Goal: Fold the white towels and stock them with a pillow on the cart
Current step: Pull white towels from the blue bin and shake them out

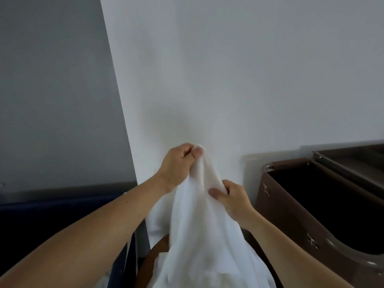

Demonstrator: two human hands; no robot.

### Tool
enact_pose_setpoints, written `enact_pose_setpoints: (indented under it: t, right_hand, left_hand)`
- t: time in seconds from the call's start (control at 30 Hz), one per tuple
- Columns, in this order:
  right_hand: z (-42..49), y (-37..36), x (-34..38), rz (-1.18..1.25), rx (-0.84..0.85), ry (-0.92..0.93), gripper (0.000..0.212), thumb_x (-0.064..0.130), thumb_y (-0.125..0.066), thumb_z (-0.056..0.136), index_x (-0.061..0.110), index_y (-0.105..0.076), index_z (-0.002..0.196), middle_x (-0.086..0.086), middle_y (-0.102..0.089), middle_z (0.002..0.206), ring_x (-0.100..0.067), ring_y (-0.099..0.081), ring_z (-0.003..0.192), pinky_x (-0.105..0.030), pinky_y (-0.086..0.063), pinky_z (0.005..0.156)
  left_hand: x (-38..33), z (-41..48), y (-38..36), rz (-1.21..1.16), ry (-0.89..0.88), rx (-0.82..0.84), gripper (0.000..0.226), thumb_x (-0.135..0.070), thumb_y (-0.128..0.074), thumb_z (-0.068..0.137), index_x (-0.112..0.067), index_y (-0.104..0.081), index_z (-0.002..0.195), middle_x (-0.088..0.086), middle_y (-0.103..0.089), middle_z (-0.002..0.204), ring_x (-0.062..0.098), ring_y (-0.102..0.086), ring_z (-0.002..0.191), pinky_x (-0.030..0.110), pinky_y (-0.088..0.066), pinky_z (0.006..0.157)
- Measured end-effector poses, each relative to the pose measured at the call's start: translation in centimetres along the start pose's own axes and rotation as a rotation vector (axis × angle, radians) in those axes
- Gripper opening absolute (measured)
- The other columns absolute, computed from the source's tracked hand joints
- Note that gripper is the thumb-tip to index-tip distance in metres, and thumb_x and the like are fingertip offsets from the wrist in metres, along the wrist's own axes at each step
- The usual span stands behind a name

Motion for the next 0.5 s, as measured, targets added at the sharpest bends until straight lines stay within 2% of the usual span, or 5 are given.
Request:
enact_pose_setpoints:
  t: [0.07,0.17,0.27,0.37,0.5]
  right_hand:
    - [-0.1,0.6,-1.3,-0.008,-0.023,-0.025,0.012,0.027,-0.078,0.083,0.021,-0.07,0.078,0.002,-0.064,0.071,-0.018,-0.058,0.067,-0.032,-0.045,0.062]
    - [-0.4,2.3,-3.2,-0.073,-0.001,-0.083,0.028,0.028,-0.082,0.08,0.004,-0.066,0.084,-0.004,-0.057,0.068,-0.017,-0.051,0.062,-0.03,-0.038,0.057]
    - [-0.2,4.1,-3.5,-0.136,-0.038,-0.129,0.038,0.035,-0.085,0.076,0.003,-0.066,0.083,-0.014,-0.064,0.07,-0.024,-0.059,0.06,-0.033,-0.043,0.058]
    - [0.6,4.5,-1.0,-0.247,-0.101,-0.045,0.031,0.033,-0.083,0.077,0.009,-0.064,0.08,0.0,-0.061,0.066,-0.021,-0.054,0.062,-0.032,-0.038,0.059]
    - [0.8,2.6,5.0,-0.556,-0.087,0.161,0.036,0.047,-0.082,0.07,0.024,-0.057,0.082,0.011,-0.06,0.07,-0.017,-0.059,0.074,-0.032,-0.043,0.064]
  left_hand:
    - [-1.3,1.4,1.5,0.014,-0.06,-0.164,0.04,-0.033,-0.057,0.098,0.004,-0.057,0.083,0.004,-0.047,0.068,0.014,-0.043,0.064,0.03,-0.039,0.062]
    - [-3.0,3.7,4.8,0.012,-0.139,-0.423,0.036,-0.031,-0.055,0.099,-0.008,-0.048,0.072,-0.014,-0.038,0.059,0.008,-0.034,0.057,0.029,-0.033,0.055]
    - [-4.0,4.6,6.6,0.094,-0.184,-0.509,0.038,-0.031,-0.051,0.101,-0.022,-0.035,0.067,-0.014,-0.034,0.058,0.004,-0.03,0.052,0.019,-0.03,0.05]
    - [-2.9,3.7,5.2,0.316,-0.138,-0.368,0.036,-0.028,-0.049,0.102,-0.018,-0.038,0.069,-0.006,-0.04,0.064,0.007,-0.035,0.056,0.019,-0.031,0.051]
    - [-0.2,0.1,0.1,0.383,-0.062,0.096,0.033,-0.029,-0.05,0.102,0.0,-0.052,0.086,0.01,-0.052,0.081,0.018,-0.046,0.073,0.035,-0.041,0.071]
Point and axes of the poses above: each hand's wrist, its own z-axis towards the middle knuckle, its own y-axis out of the back of the hand, x = y × z, the point moved 1 cm from there along z, towards the middle knuckle
